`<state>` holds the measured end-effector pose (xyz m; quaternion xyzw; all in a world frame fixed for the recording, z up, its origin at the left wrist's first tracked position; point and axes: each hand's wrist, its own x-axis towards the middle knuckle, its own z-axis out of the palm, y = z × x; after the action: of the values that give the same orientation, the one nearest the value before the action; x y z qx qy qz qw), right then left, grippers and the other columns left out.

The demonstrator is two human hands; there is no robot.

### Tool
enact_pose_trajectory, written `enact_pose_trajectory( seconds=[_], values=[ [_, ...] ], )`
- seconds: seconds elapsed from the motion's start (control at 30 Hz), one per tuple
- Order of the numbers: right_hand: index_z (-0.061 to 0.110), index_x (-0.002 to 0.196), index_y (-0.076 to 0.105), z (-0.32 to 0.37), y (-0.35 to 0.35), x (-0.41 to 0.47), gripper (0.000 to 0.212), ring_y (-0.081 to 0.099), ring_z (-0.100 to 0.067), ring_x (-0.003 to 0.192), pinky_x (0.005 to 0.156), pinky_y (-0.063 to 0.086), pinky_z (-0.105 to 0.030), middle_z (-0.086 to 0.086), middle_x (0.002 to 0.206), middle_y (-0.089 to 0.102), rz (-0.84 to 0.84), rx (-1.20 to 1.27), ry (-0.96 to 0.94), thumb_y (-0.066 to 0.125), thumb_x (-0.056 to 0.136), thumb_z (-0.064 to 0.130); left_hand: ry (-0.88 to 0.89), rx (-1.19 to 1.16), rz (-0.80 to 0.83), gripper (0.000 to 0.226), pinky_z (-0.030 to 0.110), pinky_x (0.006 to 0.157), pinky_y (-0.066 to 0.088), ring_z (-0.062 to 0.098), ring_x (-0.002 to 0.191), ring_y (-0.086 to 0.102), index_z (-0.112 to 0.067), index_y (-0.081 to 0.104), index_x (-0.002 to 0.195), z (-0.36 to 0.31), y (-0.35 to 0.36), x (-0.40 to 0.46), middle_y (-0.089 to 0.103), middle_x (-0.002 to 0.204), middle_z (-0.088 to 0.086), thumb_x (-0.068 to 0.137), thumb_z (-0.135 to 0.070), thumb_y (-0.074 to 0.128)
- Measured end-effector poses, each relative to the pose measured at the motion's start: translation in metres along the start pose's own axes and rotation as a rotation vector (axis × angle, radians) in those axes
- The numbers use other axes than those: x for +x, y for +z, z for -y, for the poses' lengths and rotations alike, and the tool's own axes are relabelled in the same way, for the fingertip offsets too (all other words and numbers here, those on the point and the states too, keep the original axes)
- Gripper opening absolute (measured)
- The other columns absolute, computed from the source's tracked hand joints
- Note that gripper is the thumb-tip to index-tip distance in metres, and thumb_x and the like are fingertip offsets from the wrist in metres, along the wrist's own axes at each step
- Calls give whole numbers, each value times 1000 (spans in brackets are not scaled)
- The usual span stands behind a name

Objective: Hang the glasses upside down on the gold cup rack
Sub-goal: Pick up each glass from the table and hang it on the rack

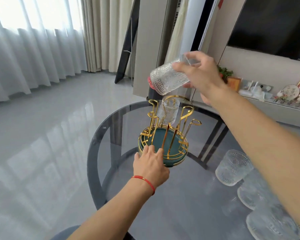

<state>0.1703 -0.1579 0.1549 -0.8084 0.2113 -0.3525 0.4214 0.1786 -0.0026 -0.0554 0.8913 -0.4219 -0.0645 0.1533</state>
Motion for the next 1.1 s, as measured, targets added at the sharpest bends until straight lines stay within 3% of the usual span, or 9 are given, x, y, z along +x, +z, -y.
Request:
enact_pose_trajectory(
  seconds=[0.2, 0.37, 0.5, 0.67, 0.83, 0.93, 1.1],
  values=[
    [27, 135, 61, -15, 39, 32, 69, 59, -25, 122, 100, 56, -48, 1, 127, 59, 127, -204, -4, 86, 73, 42, 2, 26, 12, 48, 52, 111, 36, 26, 134, 40, -21, 49, 138, 2, -2, -3, 49, 139, 5, 93, -35, 53],
    [24, 135, 64, -27, 61, 40, 72, 58, -21, 117, 88, 43, -32, 5, 118, 58, 219, -414, -64, 90, 70, 42, 9, 34, 22, 50, 53, 113, 35, 26, 138, 38, -22, 48, 141, 3, -3, -3, 48, 144, 6, 94, -38, 54],
    [26, 134, 63, -35, 72, 35, 73, 60, -26, 120, 100, 50, -42, -3, 127, 66, 345, -651, -114, 88, 70, 51, -2, 20, 34, 51, 50, 108, 40, 25, 138, 36, -22, 46, 143, 1, -4, -4, 46, 145, 6, 95, -38, 54],
    [27, 138, 58, -40, 78, 25, 76, 62, -26, 116, 97, 53, -46, 0, 117, 63, 511, -887, -189, 87, 72, 51, -18, 24, 57, 52, 50, 109, 42, 27, 139, 35, -21, 44, 144, -4, -7, -5, 45, 145, 7, 96, -39, 53],
    [31, 141, 56, -44, 80, 27, 74, 58, -31, 127, 102, 50, -50, -7, 137, 63, 544, -1000, -213, 87, 76, 49, -21, 37, 58, 51, 49, 107, 43, 26, 137, 38, -21, 45, 143, -4, -7, -5, 47, 143, 7, 96, -39, 54],
    [33, 144, 53, -47, 81, 27, 75, 58, -34, 127, 98, 48, -48, -8, 140, 62, 560, -1053, -236, 86, 79, 47, -21, 38, 56, 50, 48, 105, 45, 26, 134, 40, -22, 46, 143, -4, -6, -4, 48, 141, 6, 97, -40, 54],
    [33, 152, 49, -48, 75, 19, 76, 52, -32, 138, 107, 39, -55, -5, 147, 60, 536, -1140, -337, 82, 84, 45, -7, 20, 42, 50, 47, 101, 49, 26, 133, 42, -23, 47, 142, -1, -5, -2, 48, 141, 5, 97, -42, 55]
  ],
)
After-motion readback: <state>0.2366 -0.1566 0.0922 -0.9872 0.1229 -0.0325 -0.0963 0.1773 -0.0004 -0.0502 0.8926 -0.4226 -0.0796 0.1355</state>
